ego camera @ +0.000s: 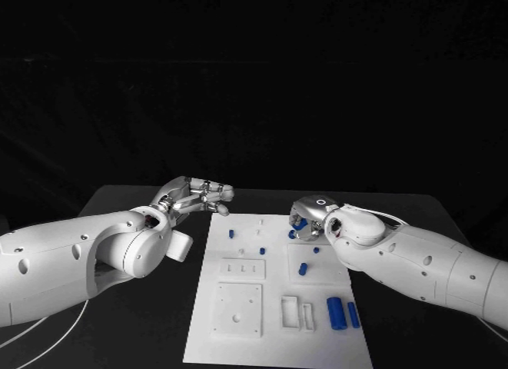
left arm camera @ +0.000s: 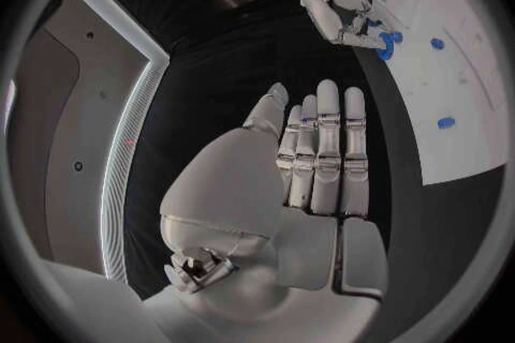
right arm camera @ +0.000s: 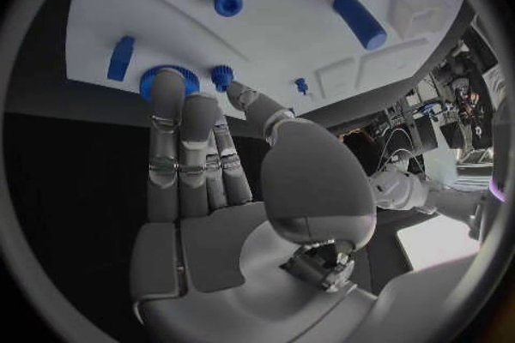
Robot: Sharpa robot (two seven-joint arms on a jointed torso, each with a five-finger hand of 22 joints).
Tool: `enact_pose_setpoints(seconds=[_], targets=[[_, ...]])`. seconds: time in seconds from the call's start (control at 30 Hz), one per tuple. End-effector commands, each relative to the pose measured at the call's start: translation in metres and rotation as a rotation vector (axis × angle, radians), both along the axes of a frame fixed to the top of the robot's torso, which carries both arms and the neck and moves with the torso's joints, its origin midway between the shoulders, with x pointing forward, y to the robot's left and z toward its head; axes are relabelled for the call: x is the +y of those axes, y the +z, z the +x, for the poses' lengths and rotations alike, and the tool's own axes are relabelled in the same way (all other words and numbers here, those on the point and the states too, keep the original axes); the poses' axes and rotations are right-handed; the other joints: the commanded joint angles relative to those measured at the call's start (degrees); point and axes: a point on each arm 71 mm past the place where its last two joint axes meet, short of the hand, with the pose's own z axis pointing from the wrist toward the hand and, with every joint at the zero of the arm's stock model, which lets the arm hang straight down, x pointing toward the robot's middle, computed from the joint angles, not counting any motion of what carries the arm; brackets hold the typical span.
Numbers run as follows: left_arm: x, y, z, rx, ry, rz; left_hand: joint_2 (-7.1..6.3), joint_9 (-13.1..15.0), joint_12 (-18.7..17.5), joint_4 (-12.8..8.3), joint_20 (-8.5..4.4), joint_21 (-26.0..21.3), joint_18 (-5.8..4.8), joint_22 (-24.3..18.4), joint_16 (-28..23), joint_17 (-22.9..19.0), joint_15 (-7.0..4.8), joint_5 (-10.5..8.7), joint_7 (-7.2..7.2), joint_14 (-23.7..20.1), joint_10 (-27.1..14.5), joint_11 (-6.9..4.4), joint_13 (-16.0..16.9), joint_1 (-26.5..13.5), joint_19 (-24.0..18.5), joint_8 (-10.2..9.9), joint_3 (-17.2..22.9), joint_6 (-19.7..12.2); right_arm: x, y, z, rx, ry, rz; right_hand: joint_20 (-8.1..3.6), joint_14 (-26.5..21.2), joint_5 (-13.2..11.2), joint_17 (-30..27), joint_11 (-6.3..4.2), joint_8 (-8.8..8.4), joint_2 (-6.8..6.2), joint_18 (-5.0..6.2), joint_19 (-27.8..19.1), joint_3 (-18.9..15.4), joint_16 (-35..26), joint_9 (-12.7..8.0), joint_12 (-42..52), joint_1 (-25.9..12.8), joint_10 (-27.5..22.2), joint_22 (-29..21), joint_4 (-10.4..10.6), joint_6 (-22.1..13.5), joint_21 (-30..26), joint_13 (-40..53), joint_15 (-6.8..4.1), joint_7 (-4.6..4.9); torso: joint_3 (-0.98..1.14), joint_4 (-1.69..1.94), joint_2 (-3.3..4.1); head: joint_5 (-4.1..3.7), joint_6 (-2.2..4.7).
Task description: Assemble the parts on the task board
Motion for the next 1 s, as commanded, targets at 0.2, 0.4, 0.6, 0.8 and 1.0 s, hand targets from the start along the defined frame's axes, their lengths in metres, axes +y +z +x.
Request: enact_pose_setpoints(seconds=[0.2, 0.4, 0.6, 0.8, 1.0], targets=[[-0.0029, 0.0042, -0.0009, -0.011, -0.021, -0.005, 0.04, 0.0, -0.2, 0.1, 0.23, -0.4, 0.20, -0.1, -0.3, -0.1, 0.07, -0.25, 0.10, 0.2, -0.5, -0.07, 0.0, -0.7, 0.2, 0.0, -0.4, -0.4, 0.0013, -0.0053, 0.0002, 0.011, -0.003, -0.041, -0.12, -0.4, -0.1, -0.1, -0.02, -0.21, -0.33, 0.15, 0.7, 1.0, 0.4, 0.0, 0.0, 0.0, 0.3, 2.6, 0.0, 0.0, -1.9, 0.1, -0.08, 0.01, 0.01, 0.10, 0.64, -0.03, 0.19], [-0.0028, 0.0046, -0.0006, -0.011, -0.020, -0.004, 0.08, 0.0, -0.2, 0.1, 0.24, -0.4, 0.22, -0.1, -0.3, -0.1, 0.08, -0.26, 0.11, 0.2, -0.6, -0.05, 0.0, -0.7, 0.3, 0.0, -0.4, -0.4, 0.0040, -0.0083, -0.0016, 0.022, 0.005, -0.045, -0.28, -0.4, -0.2, -0.2, -0.30, -0.19, 0.00, -0.05, 1.0, 1.6, 0.4, 0.0, 0.0, 0.0, 1.4, 4.1, -0.2, 0.7, -2.0, 0.1, -0.26, -0.06, 0.06, 0.13, 0.87, 0.02, 0.20], [-0.0017, 0.0046, 0.0001, -0.011, -0.016, -0.002, 0.08, 0.0, -0.2, 0.1, 0.24, -0.4, 0.22, -0.1, -0.3, -0.1, 0.08, -0.26, 0.11, 0.2, -0.6, -0.05, 0.0, -0.7, 0.3, 0.0, -0.4, -0.4, 0.0046, -0.0095, -0.0023, 0.026, 0.009, -0.045, -0.53, -0.4, -0.5, -0.2, -0.65, -0.16, 0.33, -0.25, 0.8, 2.0, 0.3, 0.0, 0.0, -0.1, 2.6, 5.7, -0.2, 1.3, -1.9, 0.1, -0.51, -0.23, 0.09, 0.00, 0.96, 0.08, 0.27], [-0.0016, 0.0045, 0.0006, -0.009, -0.015, -0.001, 0.08, 0.0, -0.2, 0.1, 0.24, -0.4, 0.22, -0.1, -0.3, -0.1, 0.08, -0.26, 0.11, 0.2, -0.6, -0.05, 0.0, -0.7, 0.3, 0.0, -0.4, -0.4, 0.0063, -0.0098, -0.0032, 0.026, 0.015, -0.043, -0.88, -0.4, -1.4, -0.2, -1.13, -0.15, 1.11, -0.69, 0.9, 2.2, 0.2, 0.0, 0.0, 0.1, 4.1, 8.2, -0.2, 2.3, -0.9, 0.2, -0.84, -0.52, 0.13, 0.09, 1.14, 0.10, 0.48], [-0.0018, 0.0044, 0.0008, -0.008, -0.015, 0.000, 0.13, 0.0, -0.2, 0.1, 0.24, -0.5, 0.24, -0.2, -0.3, -0.2, 0.08, -0.25, 0.10, 0.2, -0.7, -0.02, 0.0, -0.6, 0.4, 0.0, -0.5, -0.4, 0.0084, -0.0093, -0.0037, 0.021, 0.017, -0.037, -1.11, -0.3, -3.8, -0.2, -1.53, -0.13, 2.10, -1.04, 1.2, 3.3, 0.2, 0.1, 0.0, 0.4, 5.2, 10.6, -0.1, 3.5, 0.6, 0.2, -1.10, -0.79, 0.13, 0.09, 1.28, 0.10, 0.72]])
